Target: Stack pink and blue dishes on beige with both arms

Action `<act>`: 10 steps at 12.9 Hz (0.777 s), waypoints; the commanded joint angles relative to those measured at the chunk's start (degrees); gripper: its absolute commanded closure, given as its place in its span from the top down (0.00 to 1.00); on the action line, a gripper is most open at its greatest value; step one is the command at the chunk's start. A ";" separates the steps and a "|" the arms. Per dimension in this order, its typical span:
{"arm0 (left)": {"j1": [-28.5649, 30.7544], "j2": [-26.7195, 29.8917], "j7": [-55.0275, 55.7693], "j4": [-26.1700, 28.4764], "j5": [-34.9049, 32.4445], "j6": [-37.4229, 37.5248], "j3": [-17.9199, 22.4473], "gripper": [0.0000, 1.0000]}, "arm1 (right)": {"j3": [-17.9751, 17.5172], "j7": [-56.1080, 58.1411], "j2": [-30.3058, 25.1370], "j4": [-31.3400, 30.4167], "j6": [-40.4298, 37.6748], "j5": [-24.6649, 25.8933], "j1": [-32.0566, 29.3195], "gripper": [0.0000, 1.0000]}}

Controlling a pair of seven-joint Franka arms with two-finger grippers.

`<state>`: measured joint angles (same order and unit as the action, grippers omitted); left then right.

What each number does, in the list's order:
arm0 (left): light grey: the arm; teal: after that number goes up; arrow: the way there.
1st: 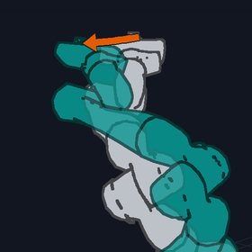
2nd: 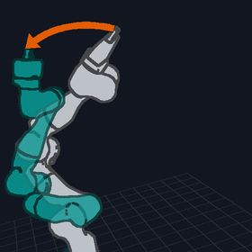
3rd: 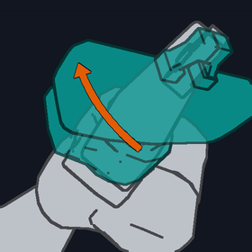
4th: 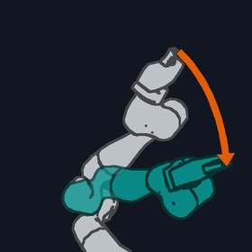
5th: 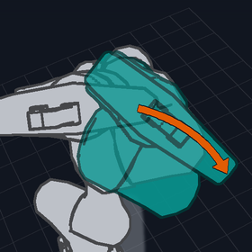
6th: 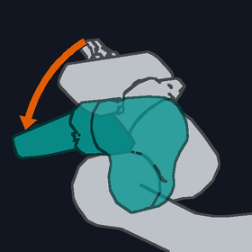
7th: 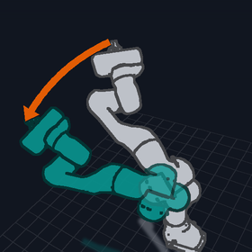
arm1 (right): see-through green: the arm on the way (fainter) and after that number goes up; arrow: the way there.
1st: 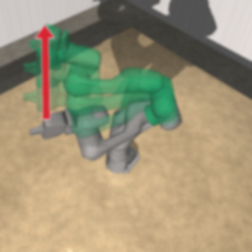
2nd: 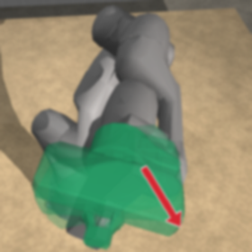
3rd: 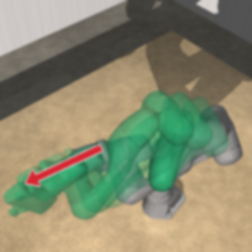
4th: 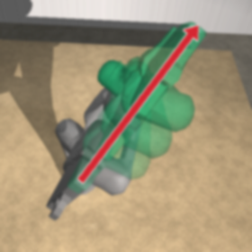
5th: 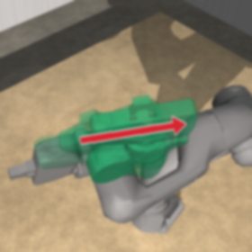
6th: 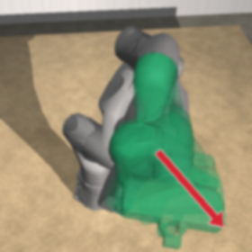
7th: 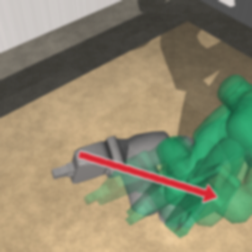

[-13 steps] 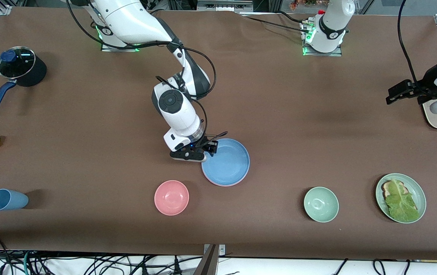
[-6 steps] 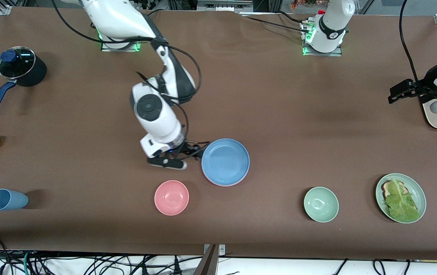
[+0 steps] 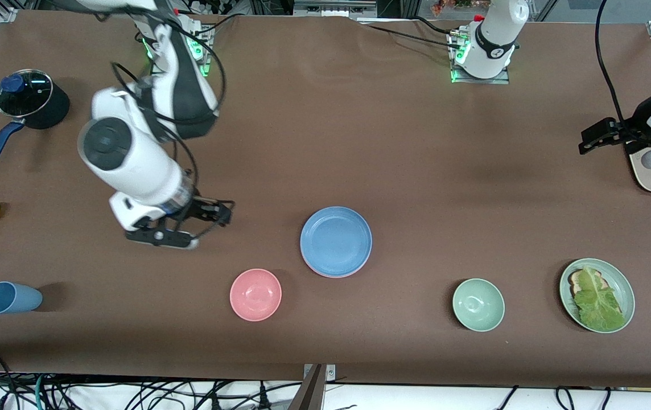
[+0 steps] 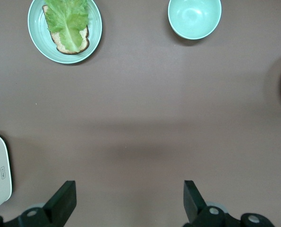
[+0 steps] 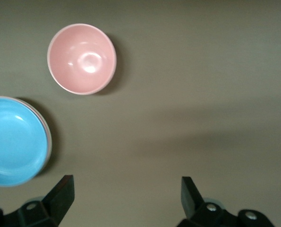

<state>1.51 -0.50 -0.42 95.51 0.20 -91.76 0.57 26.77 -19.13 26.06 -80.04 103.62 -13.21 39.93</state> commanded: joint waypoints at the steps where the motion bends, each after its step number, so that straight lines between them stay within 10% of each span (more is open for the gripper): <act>1: -0.11 -0.02 -0.64 -1.03 -1.08 1.14 -0.05 1.00 | 3.37 7.33 -4.68 -1.34 -4.91 -0.41 0.50 1.00; 3: -0.11 -0.29 -0.55 -1.03 -1.08 1.14 -0.05 1.00 | 0.68 7.97 -7.41 -1.52 -8.23 0.64 -4.12 1.00; 10: -0.54 -0.46 -0.46 -1.03 -1.08 1.14 -0.13 1.00 | -27.01 8.14 -20.50 -11.33 -9.84 11.54 -31.90 1.00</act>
<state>1.42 -0.56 -0.42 95.50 0.20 -91.61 0.51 5.77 -11.85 11.38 -84.40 92.84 -3.20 14.34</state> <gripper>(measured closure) 0.000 0.000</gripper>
